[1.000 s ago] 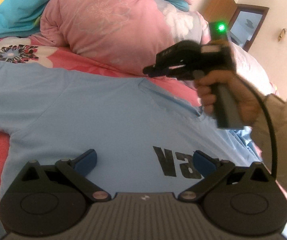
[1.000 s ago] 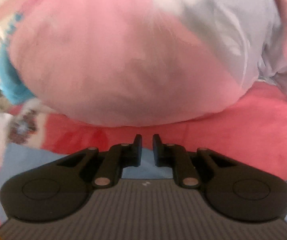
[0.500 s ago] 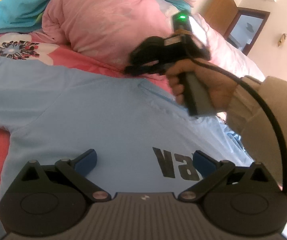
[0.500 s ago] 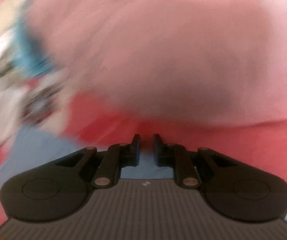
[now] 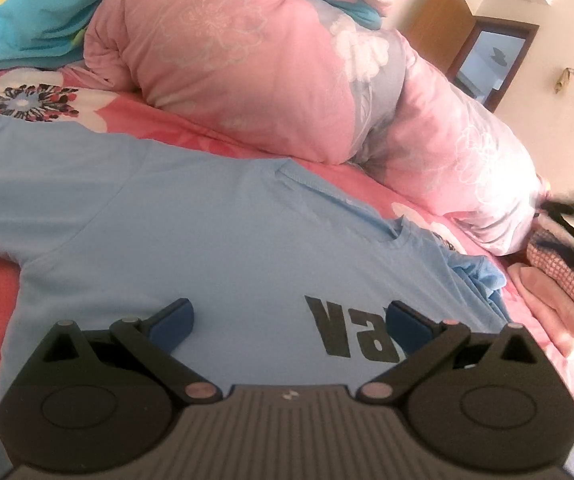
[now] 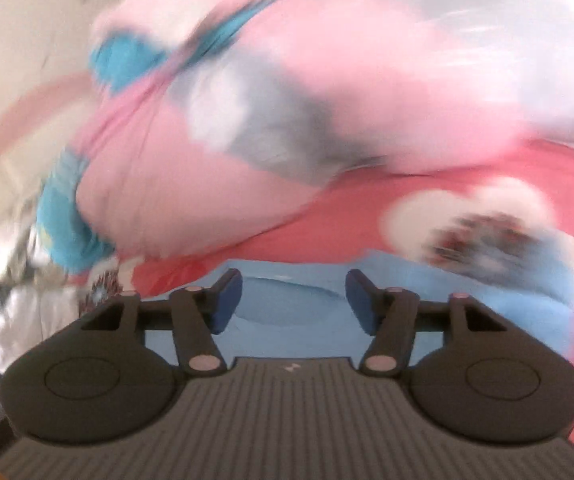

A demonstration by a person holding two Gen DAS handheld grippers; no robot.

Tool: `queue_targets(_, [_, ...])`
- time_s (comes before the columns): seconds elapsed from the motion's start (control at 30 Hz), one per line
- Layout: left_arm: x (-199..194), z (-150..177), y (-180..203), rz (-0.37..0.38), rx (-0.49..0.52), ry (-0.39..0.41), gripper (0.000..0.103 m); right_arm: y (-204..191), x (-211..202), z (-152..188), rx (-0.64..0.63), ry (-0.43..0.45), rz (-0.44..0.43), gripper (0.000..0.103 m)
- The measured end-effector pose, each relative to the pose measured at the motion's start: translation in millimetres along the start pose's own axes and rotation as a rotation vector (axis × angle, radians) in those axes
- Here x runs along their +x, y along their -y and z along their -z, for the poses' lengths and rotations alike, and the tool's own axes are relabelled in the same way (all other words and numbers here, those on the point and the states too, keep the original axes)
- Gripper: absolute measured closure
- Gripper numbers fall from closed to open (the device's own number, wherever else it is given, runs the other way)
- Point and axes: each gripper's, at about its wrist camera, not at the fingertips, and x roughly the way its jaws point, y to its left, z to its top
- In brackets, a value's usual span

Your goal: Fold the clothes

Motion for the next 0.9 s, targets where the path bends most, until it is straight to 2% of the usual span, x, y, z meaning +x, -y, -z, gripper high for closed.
queue_targets(0.07, [0,2,0,0.0,0.006,0.007,0.0,41,-49,15,0.09,0.06,0.042,0.029])
queue_targets(0.1, [0,3,1,0.0,0.008,0.01,0.0,59,-61,23,0.132,0.076,0.061,0.026])
queue_targets(0.23, [0,2,2,-0.004,0.01,0.012,0.0,126,-96,59,0.298,0.104,0.116,0.024])
queue_targets(0.33, [-2,-1,8,-0.037,0.014,0.003,0.0,149,-88,80,0.385,0.109,0.106,0.024])
queue_targets(0.43, [-5,-7,21,-0.125,0.036,-0.003,0.0,164,-79,83,0.413,0.114,0.065,0.024])
queue_targets(0.5, [-7,-12,30,-0.151,0.044,-0.008,0.0,165,-69,78,0.397,0.111,0.037,0.024])
queue_targets(0.7, [2,-26,77,-0.134,0.154,-0.029,0.0,162,-27,45,0.335,0.097,0.015,0.024])
queue_targets(0.9, [43,-17,117,-0.085,0.233,-0.086,0.0,174,14,16,0.247,0.063,0.049,0.028])
